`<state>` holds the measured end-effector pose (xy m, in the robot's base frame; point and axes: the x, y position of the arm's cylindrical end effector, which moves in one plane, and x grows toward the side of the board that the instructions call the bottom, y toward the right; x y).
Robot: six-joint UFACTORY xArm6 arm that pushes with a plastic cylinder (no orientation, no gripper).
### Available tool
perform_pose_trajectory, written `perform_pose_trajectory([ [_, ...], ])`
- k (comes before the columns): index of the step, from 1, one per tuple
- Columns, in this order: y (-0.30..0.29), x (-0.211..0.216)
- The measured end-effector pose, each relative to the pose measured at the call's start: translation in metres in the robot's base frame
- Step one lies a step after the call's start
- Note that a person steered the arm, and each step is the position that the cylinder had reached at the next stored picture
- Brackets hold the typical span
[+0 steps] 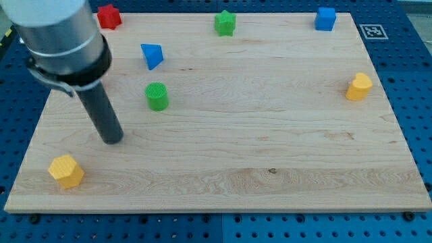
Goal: Slide the blue triangle towards the center
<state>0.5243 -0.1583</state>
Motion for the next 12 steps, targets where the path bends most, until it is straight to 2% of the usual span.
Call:
perform_pose_trajectory([
  [1, 0.026, 0.013],
  [2, 0.092, 0.017],
  [3, 0.131, 0.017],
  [4, 0.155, -0.010],
  [6, 0.177, -0.096],
  [7, 0.151, -0.124],
  [8, 0.098, -0.138],
  [10, 0.001, -0.144],
  [11, -0.044, -0.170],
  [12, -0.059, -0.207],
])
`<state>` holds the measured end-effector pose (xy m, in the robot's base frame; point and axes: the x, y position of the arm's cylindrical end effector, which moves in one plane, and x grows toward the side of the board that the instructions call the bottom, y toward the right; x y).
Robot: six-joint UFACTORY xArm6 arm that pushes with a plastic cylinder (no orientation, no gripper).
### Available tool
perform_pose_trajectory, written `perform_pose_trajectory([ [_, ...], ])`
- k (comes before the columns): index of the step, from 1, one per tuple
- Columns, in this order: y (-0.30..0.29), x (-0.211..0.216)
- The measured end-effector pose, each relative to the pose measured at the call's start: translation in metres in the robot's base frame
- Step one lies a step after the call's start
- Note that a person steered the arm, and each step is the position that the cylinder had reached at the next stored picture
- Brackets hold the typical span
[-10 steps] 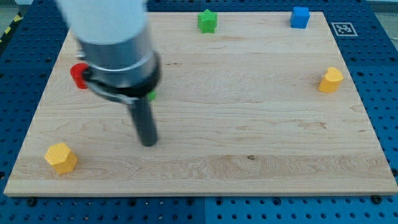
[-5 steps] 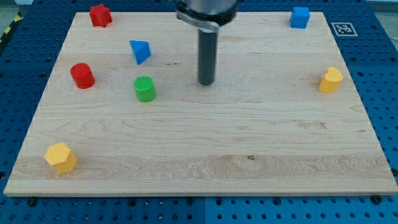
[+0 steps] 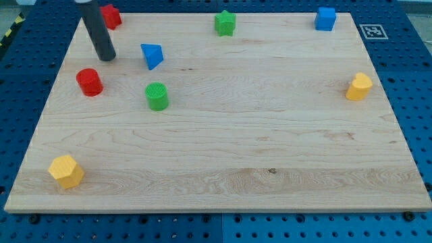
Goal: Slide the blue triangle towards the center
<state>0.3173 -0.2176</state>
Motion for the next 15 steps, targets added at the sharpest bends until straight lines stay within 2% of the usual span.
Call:
perform_pose_trajectory([
  [4, 0.037, -0.004],
  [6, 0.058, 0.008],
  [8, 0.107, 0.018],
  [9, 0.109, 0.003],
  [11, 0.153, 0.011],
  [15, 0.200, 0.012],
])
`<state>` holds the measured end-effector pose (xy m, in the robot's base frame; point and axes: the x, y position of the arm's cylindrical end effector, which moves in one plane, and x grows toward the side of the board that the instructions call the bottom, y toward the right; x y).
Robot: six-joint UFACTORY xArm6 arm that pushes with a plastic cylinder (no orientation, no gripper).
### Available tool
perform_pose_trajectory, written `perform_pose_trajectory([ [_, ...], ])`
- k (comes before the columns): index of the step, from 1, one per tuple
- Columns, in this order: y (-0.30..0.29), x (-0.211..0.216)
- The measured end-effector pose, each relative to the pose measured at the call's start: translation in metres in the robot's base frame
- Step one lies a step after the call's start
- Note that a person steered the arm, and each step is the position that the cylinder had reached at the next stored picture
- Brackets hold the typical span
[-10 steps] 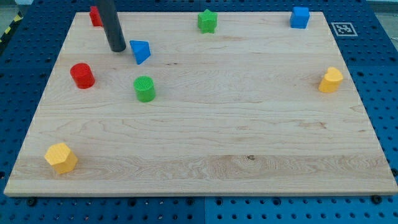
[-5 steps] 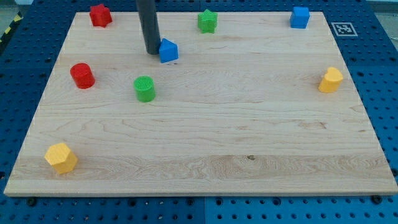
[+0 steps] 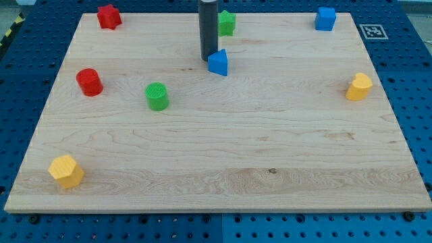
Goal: Slide the blue triangle towards the center
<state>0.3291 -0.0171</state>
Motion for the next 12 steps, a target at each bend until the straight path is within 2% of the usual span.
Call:
perform_pose_trajectory([
  [2, 0.017, 0.000],
  [4, 0.038, 0.033],
  [7, 0.069, 0.039],
  [9, 0.070, 0.068],
  [11, 0.070, 0.068],
  [12, 0.063, 0.049],
])
